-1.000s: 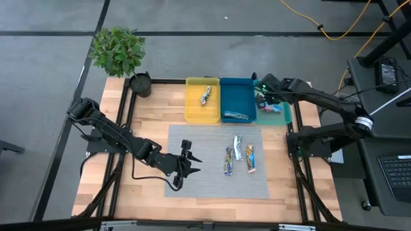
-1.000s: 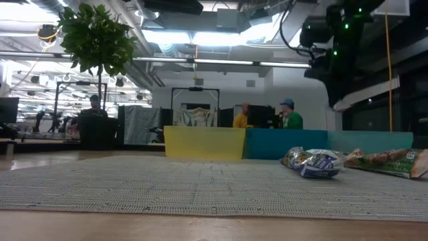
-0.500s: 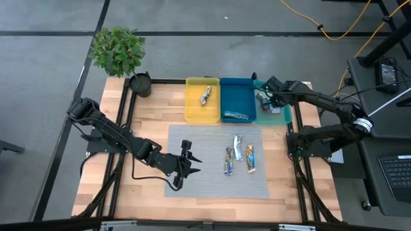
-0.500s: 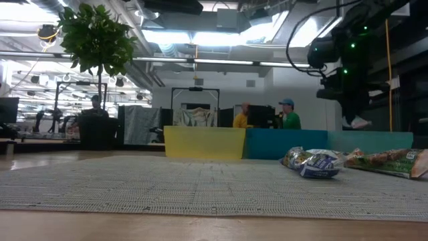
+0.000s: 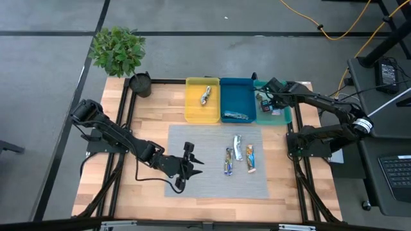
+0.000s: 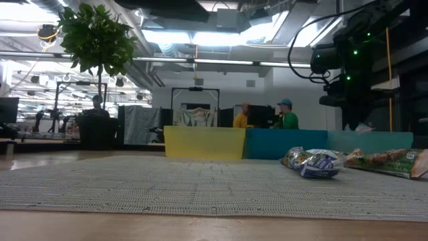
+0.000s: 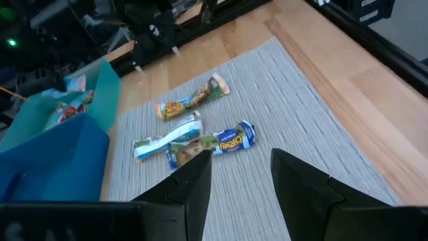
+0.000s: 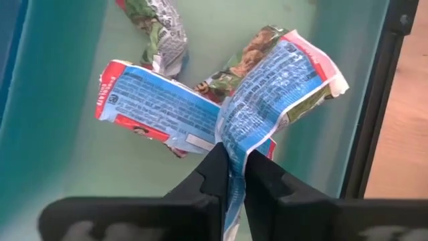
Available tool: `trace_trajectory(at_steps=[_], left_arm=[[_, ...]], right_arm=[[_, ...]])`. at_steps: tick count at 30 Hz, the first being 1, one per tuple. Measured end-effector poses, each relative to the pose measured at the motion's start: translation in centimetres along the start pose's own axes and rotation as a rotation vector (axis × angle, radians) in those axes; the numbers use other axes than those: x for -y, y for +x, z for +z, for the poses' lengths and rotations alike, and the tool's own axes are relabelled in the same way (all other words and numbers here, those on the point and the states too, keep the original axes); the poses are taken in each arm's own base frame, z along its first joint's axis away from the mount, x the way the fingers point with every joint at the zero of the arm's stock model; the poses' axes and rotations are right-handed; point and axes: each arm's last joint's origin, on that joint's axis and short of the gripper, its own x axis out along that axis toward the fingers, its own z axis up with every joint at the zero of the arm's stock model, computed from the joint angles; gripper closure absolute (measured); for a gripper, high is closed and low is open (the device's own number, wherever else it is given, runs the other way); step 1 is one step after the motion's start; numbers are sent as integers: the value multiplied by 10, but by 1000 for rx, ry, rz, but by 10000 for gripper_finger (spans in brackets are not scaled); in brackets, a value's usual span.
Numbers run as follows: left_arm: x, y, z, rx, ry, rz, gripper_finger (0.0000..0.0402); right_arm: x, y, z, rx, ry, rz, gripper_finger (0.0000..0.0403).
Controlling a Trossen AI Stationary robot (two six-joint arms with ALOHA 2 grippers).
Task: Pick and place Granola Bars by type
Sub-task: Put the red granola bar into the light blue bin
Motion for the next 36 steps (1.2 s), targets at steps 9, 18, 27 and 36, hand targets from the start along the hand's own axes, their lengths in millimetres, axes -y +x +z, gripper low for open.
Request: trace_trajectory(at_steps=[9, 18, 27, 36], left_arm=[[1, 0, 0, 5, 0, -19, 254], [1, 0, 0, 5, 0, -20, 254], [1, 0, 0, 5, 0, -20, 254], [1, 0, 0, 4, 0, -20, 254]], right_arm=[[-2, 0, 0, -15, -9, 43, 369], [-2, 0, 0, -13, -13, 47, 337], [-3, 0, 0, -39, -41, 98, 263], [-5, -6, 4, -18, -64, 109, 227]])
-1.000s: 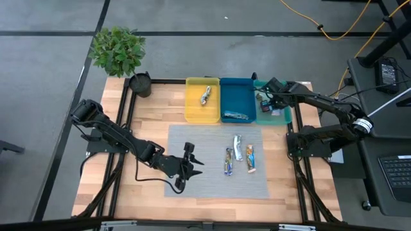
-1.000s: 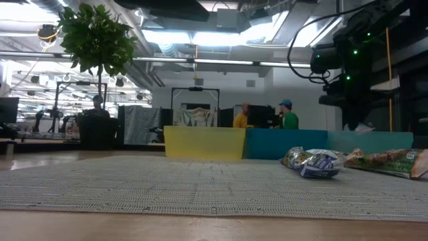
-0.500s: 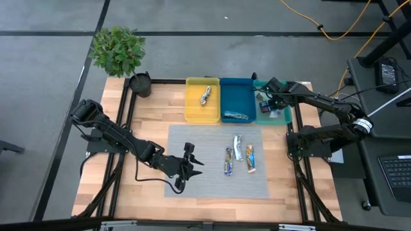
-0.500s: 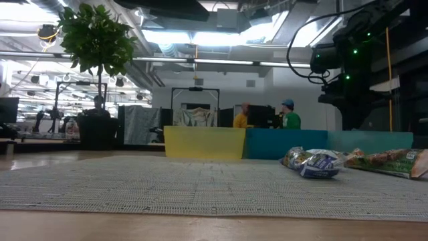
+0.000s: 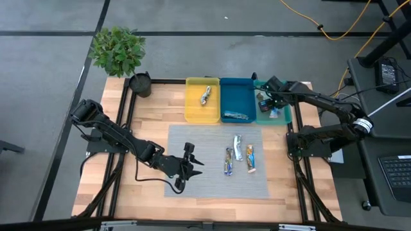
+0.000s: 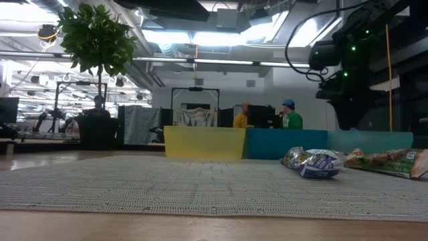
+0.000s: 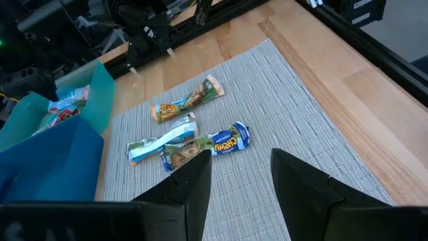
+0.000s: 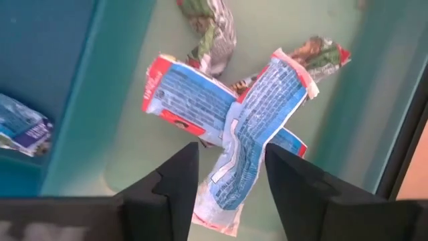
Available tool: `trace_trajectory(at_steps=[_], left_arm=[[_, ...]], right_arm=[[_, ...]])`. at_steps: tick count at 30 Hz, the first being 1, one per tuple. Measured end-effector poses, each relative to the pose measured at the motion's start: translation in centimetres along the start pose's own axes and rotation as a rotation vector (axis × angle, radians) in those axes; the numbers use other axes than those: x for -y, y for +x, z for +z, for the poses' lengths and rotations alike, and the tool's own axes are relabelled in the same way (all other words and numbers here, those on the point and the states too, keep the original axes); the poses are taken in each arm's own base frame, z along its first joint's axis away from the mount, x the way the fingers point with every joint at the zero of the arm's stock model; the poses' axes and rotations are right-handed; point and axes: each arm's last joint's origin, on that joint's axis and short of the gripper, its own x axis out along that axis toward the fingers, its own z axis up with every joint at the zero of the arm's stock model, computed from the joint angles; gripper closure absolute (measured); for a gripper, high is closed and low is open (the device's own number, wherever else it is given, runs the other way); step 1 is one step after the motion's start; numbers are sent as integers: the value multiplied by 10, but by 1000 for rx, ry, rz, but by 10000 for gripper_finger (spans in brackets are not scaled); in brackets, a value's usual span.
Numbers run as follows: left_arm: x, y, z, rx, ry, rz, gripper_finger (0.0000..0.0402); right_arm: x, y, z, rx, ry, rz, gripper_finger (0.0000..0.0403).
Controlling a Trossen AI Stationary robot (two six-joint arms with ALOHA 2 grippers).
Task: Pick and place Granola Bars by type
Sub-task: Put the red granola bar into the light blue bin, then put the right yellow granola bar into the yellow bin
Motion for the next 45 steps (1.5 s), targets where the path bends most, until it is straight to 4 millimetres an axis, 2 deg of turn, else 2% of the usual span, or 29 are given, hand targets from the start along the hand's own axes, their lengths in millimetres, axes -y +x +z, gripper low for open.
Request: trace_trajectory(at_steps=[6, 17, 28, 35, 39, 45], left_arm=[[0, 0, 0, 0, -1, 0, 254], [0, 0, 0, 0, -11, -1, 254], [0, 0, 0, 1, -31, -13, 254], [0, 0, 0, 1, -39, -15, 254], [1, 0, 0, 2, -52, -26, 254], [1, 0, -1, -12, -77, -29, 254]], right_arm=[[-14, -17, 5, 43, -61, 48, 227], [-43, -62, 16, 194, -168, 133, 227], [-67, -89, 8, 258, -272, 211, 227], [-87, -97, -16, 247, -389, 259, 227], [-104, -104, -44, 223, -469, 308, 227], [-121, -106, -96, 163, -553, 362, 227]])
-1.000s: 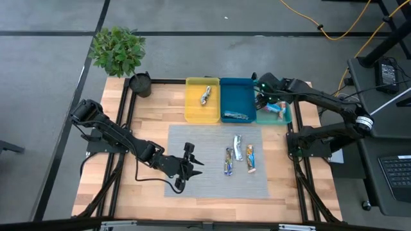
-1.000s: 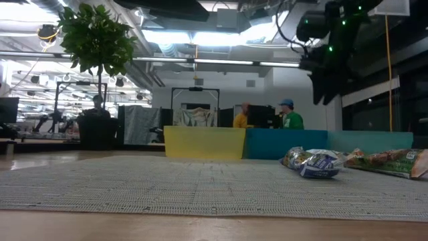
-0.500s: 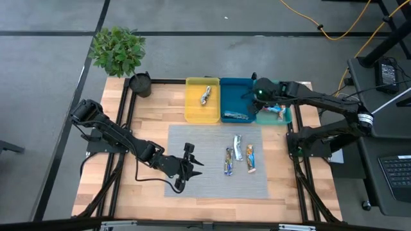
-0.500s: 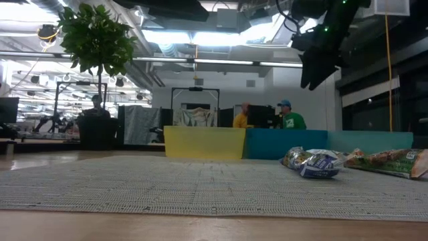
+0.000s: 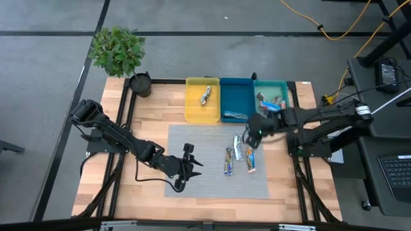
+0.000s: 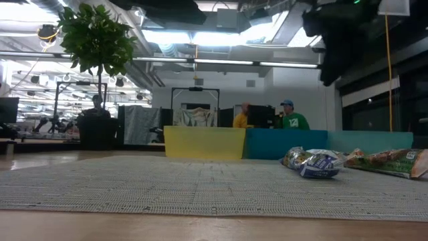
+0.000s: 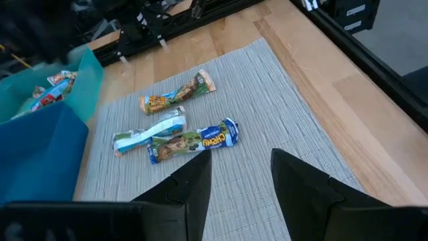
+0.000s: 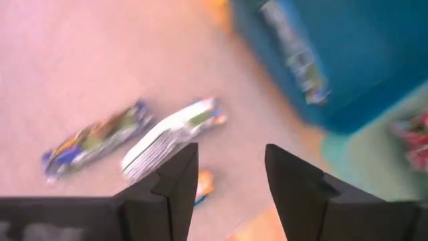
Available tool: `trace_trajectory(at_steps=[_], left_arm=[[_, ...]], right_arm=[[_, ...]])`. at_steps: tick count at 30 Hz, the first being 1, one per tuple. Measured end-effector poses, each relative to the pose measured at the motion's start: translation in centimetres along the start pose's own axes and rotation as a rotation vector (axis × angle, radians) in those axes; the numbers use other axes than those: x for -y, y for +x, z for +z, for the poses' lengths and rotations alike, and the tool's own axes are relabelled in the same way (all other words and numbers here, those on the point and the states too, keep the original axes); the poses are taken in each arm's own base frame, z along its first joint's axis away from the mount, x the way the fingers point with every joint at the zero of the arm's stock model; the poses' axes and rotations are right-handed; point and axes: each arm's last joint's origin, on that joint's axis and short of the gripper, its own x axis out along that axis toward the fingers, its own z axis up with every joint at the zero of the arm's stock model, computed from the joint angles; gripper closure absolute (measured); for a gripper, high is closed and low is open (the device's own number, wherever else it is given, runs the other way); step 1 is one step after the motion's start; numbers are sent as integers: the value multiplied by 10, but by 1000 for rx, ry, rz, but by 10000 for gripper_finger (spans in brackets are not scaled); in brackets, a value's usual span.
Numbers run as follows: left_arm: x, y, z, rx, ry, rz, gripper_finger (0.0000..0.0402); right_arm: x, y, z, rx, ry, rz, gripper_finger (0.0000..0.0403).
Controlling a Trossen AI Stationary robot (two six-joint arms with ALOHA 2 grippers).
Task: Pick and place Granola Bars by type
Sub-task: Put the right yellow granola bar into the yellow bin
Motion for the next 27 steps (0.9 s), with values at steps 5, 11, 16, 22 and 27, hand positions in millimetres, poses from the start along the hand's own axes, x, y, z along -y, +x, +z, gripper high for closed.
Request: trace_trajectory(at_steps=[5, 11, 16, 22, 27], left_arm=[[0, 0, 0, -5, -10, -1, 254], [0, 0, 0, -4, -9, 0, 254], [0, 0, 0, -4, -1, 0, 254], [0, 0, -1, -5, 0, 0, 254], [0, 0, -1, -5, 23, 0, 254]], right_arm=[[-25, -4, -26, -30, -30, 54, 227], [-46, -15, -50, -49, -56, 126, 227], [-55, -21, -62, -53, -115, 161, 227], [-70, -19, -68, -33, -149, 219, 227], [-87, -3, -78, -108, -276, 220, 227]])
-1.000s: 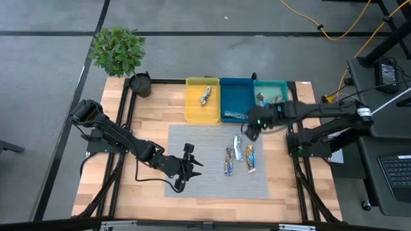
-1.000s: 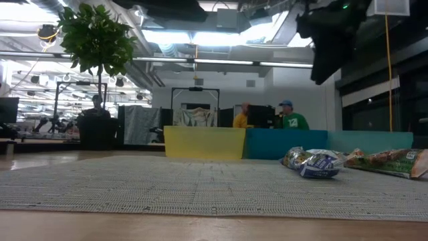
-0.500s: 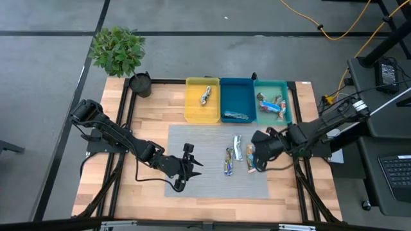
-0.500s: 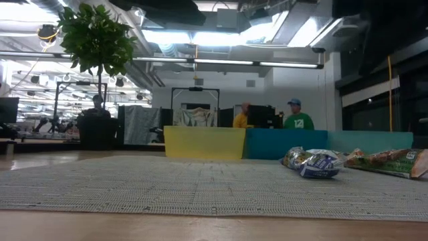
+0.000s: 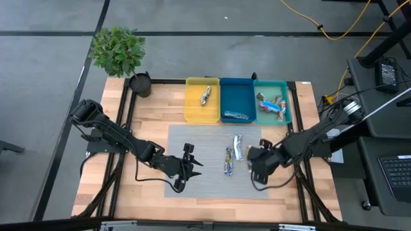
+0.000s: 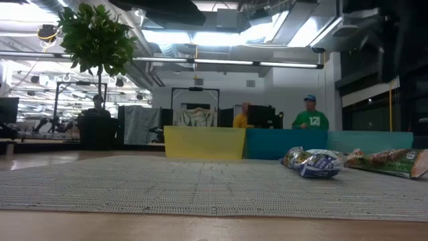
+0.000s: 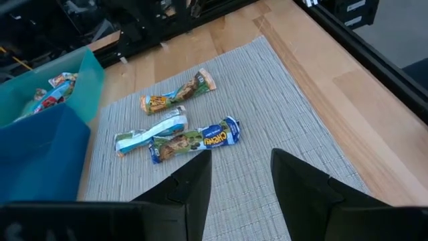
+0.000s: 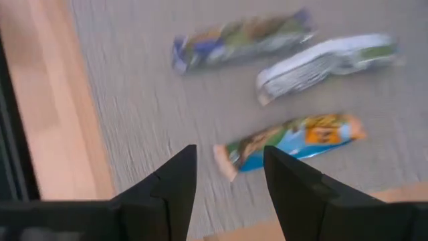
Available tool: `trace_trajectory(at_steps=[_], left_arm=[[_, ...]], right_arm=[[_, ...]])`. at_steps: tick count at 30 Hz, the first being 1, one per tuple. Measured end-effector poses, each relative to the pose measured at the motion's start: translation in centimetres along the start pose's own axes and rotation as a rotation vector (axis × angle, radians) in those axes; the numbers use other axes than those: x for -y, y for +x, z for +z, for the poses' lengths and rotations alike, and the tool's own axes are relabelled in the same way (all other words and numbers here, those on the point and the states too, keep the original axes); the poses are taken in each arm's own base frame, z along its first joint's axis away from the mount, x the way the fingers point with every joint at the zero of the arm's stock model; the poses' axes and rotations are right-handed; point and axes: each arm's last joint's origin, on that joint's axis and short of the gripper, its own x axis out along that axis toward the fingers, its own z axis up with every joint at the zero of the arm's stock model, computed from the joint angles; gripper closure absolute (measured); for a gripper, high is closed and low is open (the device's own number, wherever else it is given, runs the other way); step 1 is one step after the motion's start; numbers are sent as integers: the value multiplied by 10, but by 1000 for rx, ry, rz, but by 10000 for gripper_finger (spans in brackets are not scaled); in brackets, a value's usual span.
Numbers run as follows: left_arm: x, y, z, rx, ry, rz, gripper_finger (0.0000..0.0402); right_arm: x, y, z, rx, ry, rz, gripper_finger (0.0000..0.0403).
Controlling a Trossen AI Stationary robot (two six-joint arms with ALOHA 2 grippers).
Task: Pick and place Granola Bars by type
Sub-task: Put the right yellow granola bar into the yellow bin
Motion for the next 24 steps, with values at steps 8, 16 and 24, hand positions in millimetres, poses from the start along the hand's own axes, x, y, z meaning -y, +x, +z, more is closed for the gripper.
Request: trace_trajectory(at_steps=[8, 16, 24], left_arm=[[0, 0, 0, 0, 29, 0, 254], [0, 0, 0, 2, 46, 1, 254], [0, 0, 0, 0, 48, 0, 254]], right_arm=[[-10, 43, -4, -121, 43, -103, 227], [-3, 65, -1, -171, 166, -211, 222], [4, 66, 4, -141, 211, -259, 147]])
